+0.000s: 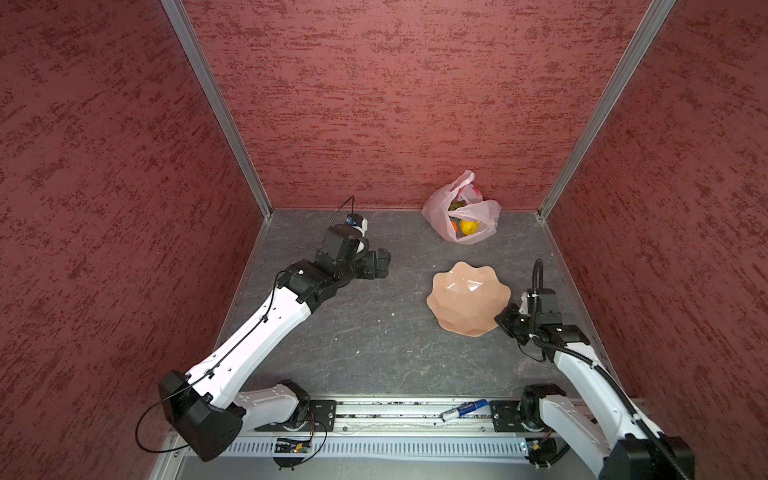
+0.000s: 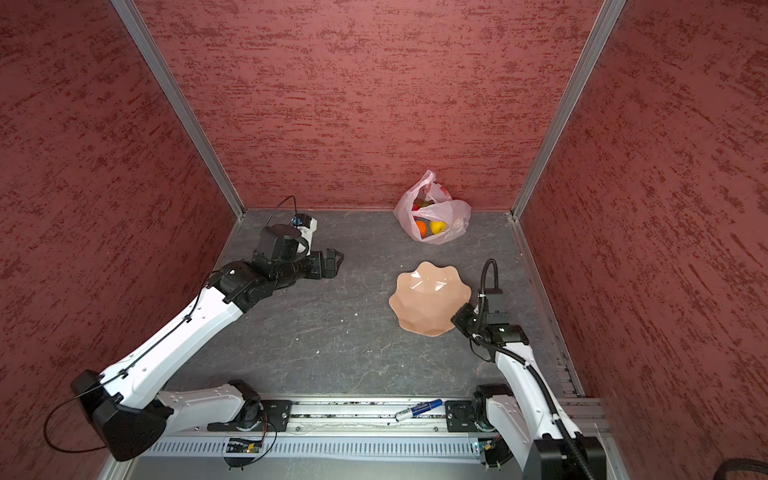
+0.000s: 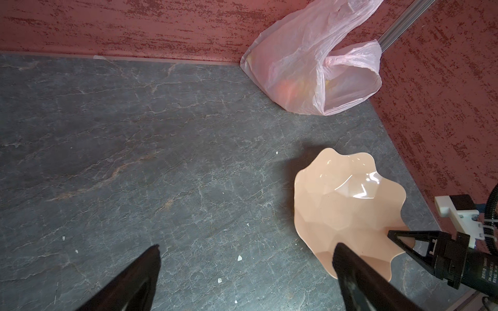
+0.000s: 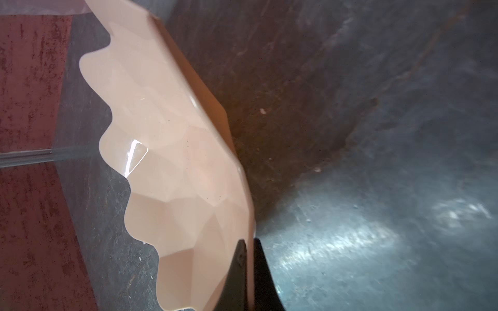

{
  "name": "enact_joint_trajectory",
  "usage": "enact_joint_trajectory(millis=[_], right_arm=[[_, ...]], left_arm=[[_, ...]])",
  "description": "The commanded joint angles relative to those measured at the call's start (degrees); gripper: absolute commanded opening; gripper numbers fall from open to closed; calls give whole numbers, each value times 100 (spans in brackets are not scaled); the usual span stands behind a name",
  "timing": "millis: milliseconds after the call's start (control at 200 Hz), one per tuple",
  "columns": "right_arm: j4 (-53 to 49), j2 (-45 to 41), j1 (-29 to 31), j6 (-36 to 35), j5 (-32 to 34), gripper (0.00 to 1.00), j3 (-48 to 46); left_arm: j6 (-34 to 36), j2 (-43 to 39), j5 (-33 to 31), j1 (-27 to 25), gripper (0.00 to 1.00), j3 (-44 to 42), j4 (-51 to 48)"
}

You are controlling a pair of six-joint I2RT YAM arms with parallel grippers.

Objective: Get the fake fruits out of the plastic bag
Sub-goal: 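Grip the peach bowl rim with the right gripper and drag it nearer the robot, then reach the left gripper into the pink bag opening while the right holds the bowl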

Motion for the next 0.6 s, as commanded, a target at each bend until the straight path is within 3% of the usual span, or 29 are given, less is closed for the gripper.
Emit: enact_joint_trajectory(millis=[0, 491, 596], right_arm=[[-370, -324, -268, -56, -113, 0, -85], [-941, -904, -701, -6, -5, 0, -357], [-904, -936, -722, 2, 29, 4, -443]], left_arm=[[52, 26, -116, -27, 99, 87, 144], [185, 429, 28, -26, 100, 321, 286], [236, 602, 100, -26, 100, 480, 246]])
